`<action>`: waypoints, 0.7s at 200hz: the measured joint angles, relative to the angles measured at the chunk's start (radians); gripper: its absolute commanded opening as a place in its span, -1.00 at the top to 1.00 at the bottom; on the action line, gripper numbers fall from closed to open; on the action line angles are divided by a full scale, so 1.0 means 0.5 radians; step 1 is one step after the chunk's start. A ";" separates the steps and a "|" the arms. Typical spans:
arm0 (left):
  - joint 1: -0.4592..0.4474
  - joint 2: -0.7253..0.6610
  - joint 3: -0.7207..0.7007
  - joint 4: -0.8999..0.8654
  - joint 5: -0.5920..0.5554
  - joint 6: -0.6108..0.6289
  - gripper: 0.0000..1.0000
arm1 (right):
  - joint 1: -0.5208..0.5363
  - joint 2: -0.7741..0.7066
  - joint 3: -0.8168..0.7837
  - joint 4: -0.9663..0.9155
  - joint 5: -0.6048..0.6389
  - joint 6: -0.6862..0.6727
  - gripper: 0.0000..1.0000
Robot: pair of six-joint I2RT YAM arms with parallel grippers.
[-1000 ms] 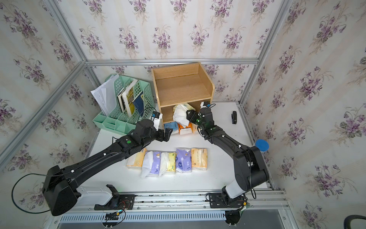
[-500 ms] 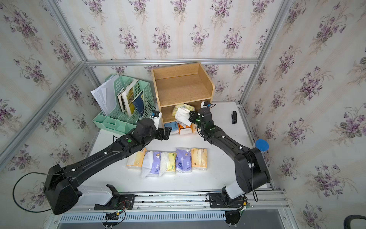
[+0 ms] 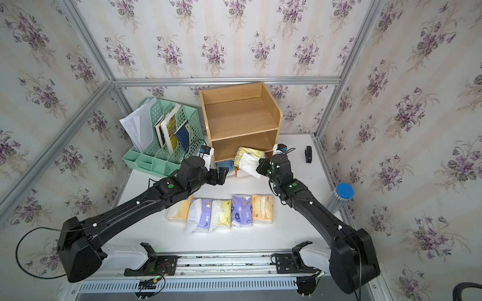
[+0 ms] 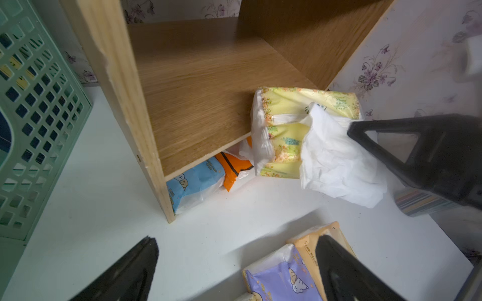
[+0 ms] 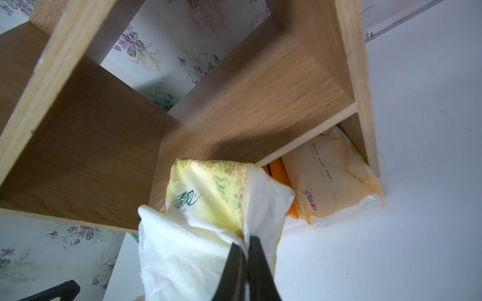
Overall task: Remove the tissue boxes from the shelf
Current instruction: Pick up a box of tissues from the shelf, then place the box of tissues at the center of the board.
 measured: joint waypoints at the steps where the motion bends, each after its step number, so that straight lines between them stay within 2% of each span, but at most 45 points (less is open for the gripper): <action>1: -0.004 0.000 -0.002 0.001 0.001 -0.001 -0.98 | 0.000 -0.009 -0.005 -0.005 0.002 -0.001 0.96; 41: -0.250 0.058 -0.040 0.123 -0.005 0.041 -0.98 | -0.025 -0.381 -0.163 -0.308 0.201 -0.040 0.96; 80: -0.442 0.229 0.058 0.200 0.032 0.127 -0.98 | -0.141 -0.706 -0.308 -0.578 0.393 -0.034 0.96; 140: -0.486 0.256 -0.053 0.222 0.003 0.087 -0.98 | -0.201 -1.022 -0.607 -0.901 0.637 0.147 1.00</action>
